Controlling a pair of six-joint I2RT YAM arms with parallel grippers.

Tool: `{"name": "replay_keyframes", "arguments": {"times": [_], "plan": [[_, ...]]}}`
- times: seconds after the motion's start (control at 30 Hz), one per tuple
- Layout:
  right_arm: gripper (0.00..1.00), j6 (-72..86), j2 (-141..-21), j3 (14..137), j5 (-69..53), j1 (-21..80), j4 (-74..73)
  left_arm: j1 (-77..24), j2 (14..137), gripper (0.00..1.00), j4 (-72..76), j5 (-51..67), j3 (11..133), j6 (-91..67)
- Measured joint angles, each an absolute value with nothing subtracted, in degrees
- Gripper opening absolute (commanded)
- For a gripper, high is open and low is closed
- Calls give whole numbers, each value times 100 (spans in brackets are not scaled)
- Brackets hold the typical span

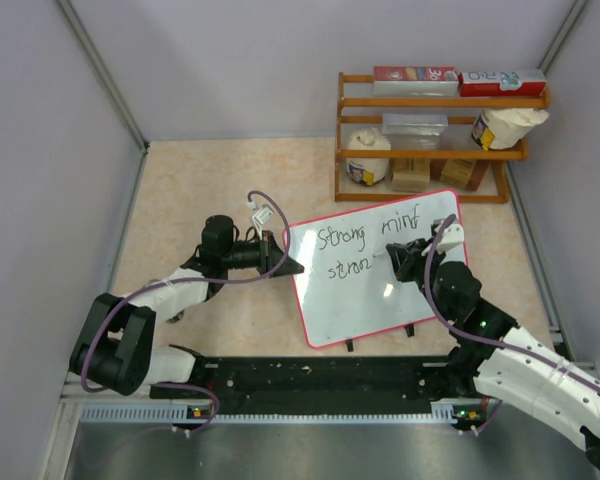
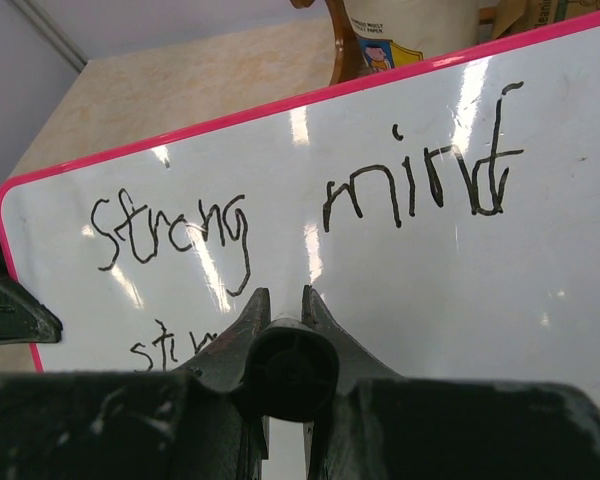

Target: Write a sentence on the whiteboard

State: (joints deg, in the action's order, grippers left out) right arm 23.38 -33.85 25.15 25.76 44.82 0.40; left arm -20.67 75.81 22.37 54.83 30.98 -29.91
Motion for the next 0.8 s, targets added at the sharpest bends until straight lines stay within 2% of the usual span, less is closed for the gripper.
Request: {"name": "replay_keyframes", "arguments": {"times": [0.8], "plan": [[0,2545,-3000,2281,2241,4482,-314,-2067,7577,0,2228,5472,3098,-2991]]}}
